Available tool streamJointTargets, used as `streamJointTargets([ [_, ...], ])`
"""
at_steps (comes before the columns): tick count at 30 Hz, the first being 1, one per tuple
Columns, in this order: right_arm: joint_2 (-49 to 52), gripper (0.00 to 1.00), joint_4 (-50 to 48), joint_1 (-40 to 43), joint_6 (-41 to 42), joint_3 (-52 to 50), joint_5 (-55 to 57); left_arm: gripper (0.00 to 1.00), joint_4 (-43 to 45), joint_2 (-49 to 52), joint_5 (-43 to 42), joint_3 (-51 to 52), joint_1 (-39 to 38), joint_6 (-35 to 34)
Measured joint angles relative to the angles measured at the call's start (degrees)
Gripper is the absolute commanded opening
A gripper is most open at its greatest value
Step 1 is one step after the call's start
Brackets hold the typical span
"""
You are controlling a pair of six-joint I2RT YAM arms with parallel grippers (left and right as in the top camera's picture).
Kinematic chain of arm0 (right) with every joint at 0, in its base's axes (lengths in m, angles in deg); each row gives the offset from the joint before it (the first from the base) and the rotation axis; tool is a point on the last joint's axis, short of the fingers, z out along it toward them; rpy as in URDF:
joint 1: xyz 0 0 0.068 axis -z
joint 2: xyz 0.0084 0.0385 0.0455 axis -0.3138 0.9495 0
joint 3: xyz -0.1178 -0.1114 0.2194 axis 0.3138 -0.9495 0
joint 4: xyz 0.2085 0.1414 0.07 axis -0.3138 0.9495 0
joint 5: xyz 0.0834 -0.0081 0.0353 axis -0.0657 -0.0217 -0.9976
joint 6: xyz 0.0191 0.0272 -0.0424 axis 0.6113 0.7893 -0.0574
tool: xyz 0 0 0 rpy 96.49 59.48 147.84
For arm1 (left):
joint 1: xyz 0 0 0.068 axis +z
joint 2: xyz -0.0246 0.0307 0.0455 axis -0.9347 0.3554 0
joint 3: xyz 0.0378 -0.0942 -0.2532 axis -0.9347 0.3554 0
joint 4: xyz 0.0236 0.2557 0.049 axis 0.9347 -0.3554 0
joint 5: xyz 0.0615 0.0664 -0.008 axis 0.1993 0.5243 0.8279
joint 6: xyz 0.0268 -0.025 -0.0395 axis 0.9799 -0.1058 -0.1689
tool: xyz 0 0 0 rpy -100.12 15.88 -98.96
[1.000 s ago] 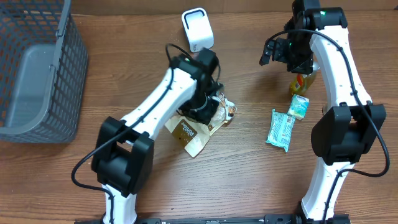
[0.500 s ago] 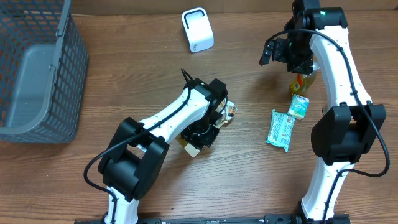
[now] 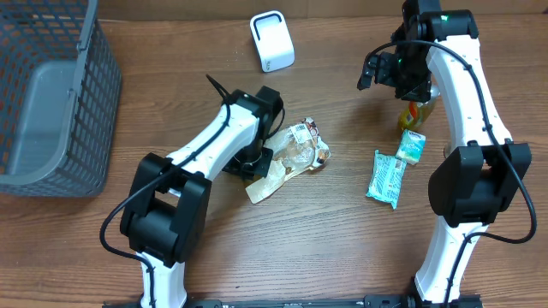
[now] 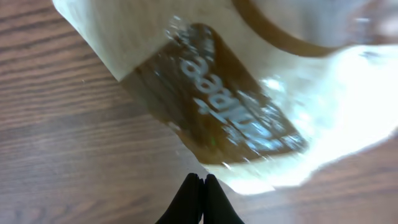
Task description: Scan the item barcode
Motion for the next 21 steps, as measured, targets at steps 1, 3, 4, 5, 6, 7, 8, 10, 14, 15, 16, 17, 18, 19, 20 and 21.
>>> streamJointTargets([
  [1, 0.0, 1.0, 0.0, 0.0, 0.0, 0.0, 0.0, 0.04, -0.9, 0.0, -1.1, -0.7, 0.0, 0.0],
  [3, 0.0, 1.0, 0.0, 0.0, 0.0, 0.0, 0.0, 0.04, -2.8, 0.0, -3.8, -1.5, -0.5, 0.2],
  [4, 0.0, 1.0, 0.0, 0.0, 0.0, 0.0, 0.0, 0.04, -3.6, 0.0, -4.8, -1.5, -0.9, 0.6],
  [5, 0.0, 1.0, 0.0, 0.0, 0.0, 0.0, 0.0, 0.04, -4.5, 0.0, -5.9, -1.5, -1.3, 1.0],
  [6, 0.0, 1.0, 0.0, 0.0, 0.0, 0.0, 0.0, 0.04, -5.0, 0.0, -6.8, -1.5, -1.9, 1.2],
  [7, 0.0, 1.0, 0.0, 0.0, 0.0, 0.0, 0.0, 0.04, -5.2, 0.0, -7.4, -1.5, -2.5, 1.4],
  [8, 0.0, 1.0, 0.0, 0.0, 0.0, 0.0, 0.0, 0.04, -5.2, 0.0, -8.0, -1.5, -3.4, 1.5],
  [10, 0.0, 1.0, 0.0, 0.0, 0.0, 0.0, 0.0, 0.04, -5.0, 0.0, -8.7, -1.5, -5.0, 1.5],
  [14, 0.0, 1.0, 0.0, 0.0, 0.0, 0.0, 0.0, 0.05, -3.4, 0.0, -9.5, -1.5, -8.9, 1.4],
  [15, 0.0, 1.0, 0.0, 0.0, 0.0, 0.0, 0.0, 0.05, -2.9, 0.0, -9.6, -1.5, -9.8, 1.3],
  [16, 0.0, 1.0, 0.0, 0.0, 0.0, 0.0, 0.0, 0.05, -2.4, 0.0, -9.7, -1.5, -10.7, 1.3],
  [17, 0.0, 1.0, 0.0, 0.0, 0.0, 0.0, 0.0, 0.05, -2.1, 0.0, -9.7, -1.5, -11.4, 1.3],
  [18, 0.0, 1.0, 0.0, 0.0, 0.0, 0.0, 0.0, 0.05, -1.8, 0.0, -9.7, -1.5, -12.1, 1.3],
  [19, 0.0, 1.0, 0.0, 0.0, 0.0, 0.0, 0.0, 0.06, -1.6, 0.0, -9.7, -1.5, -12.6, 1.2],
  [20, 0.0, 1.0, 0.0, 0.0, 0.0, 0.0, 0.0, 0.05, -1.6, 0.0, -9.7, -1.4, -13.3, 1.2],
  [21, 0.0, 1.0, 0.0, 0.0, 0.0, 0.0, 0.0, 0.05, -1.6, 0.0, -9.6, -1.4, -13.6, 1.1],
])
